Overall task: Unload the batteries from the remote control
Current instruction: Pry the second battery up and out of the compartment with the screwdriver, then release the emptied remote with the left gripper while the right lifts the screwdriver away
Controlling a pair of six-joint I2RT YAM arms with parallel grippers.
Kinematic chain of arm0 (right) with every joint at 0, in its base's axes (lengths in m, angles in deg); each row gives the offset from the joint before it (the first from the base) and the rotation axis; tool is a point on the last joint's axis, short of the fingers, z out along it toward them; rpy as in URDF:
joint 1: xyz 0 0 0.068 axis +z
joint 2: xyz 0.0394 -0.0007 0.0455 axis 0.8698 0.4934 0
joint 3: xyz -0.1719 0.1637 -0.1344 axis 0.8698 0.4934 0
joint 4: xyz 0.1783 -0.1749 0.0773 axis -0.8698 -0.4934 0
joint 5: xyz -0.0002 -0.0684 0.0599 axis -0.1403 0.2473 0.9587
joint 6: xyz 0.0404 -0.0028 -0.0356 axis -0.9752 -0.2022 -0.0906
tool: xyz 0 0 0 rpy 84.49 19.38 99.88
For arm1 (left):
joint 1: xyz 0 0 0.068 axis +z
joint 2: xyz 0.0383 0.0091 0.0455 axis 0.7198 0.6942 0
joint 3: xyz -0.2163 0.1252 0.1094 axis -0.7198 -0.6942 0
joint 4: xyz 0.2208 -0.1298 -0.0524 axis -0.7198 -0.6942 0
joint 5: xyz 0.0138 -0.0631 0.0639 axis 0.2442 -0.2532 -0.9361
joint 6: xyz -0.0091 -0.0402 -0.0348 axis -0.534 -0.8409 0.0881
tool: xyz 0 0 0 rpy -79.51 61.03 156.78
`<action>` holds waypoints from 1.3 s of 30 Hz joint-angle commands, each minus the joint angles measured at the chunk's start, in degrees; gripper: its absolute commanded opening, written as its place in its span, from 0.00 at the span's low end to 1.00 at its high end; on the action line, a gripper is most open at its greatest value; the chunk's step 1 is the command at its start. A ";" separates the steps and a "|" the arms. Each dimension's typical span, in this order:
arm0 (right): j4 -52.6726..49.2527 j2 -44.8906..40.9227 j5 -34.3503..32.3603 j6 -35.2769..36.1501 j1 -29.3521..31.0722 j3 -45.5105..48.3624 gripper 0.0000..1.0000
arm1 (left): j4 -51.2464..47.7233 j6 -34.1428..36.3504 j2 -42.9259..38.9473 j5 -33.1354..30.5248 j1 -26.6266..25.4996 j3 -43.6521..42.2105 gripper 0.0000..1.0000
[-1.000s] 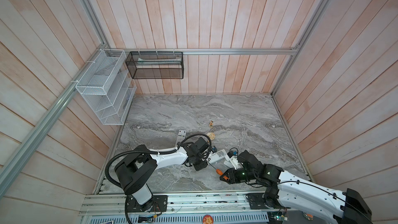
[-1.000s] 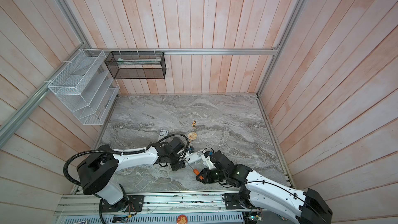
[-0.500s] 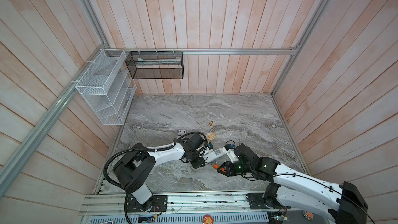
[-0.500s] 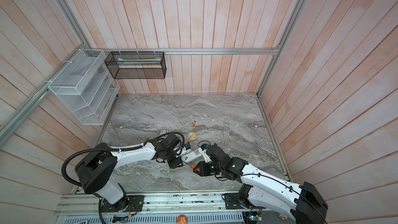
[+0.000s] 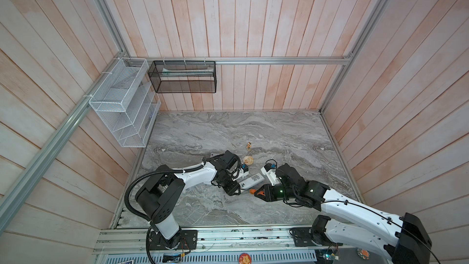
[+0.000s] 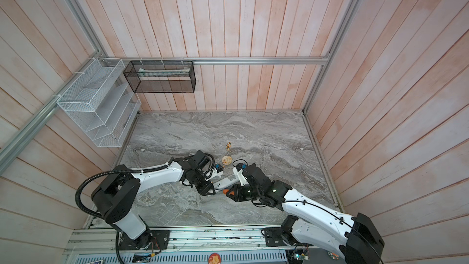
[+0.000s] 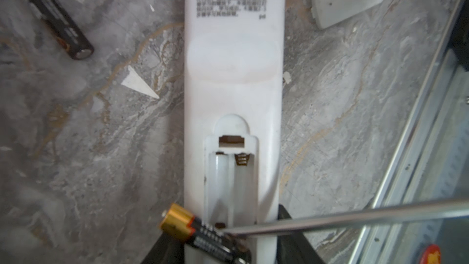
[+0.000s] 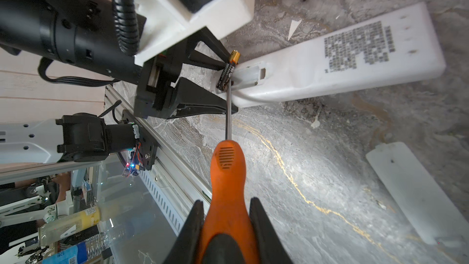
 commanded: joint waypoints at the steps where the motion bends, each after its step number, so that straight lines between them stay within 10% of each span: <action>1: 1.09 0.72 -1.07 1.77 -0.53 -2.85 0.00 | -1.31 1.22 1.04 10.49 1.03 3.55 0.16; 14: -5.28 -1.22 -1.11 5.00 -4.36 -5.31 0.00 | -4.78 0.87 3.13 9.21 3.05 5.43 0.16; 28: -19.13 -10.51 -2.98 10.31 -15.30 -10.34 0.00 | 1.41 -1.79 0.33 -7.75 -2.10 -0.14 0.21; 34: -19.71 -11.40 -2.55 10.96 -18.85 -10.93 0.00 | 2.89 -2.71 0.48 -13.00 -3.11 -0.60 0.35; 39: -19.38 -12.17 -2.50 11.05 -20.01 -10.58 0.00 | 4.46 -3.92 -3.71 -13.38 -3.20 -1.63 0.68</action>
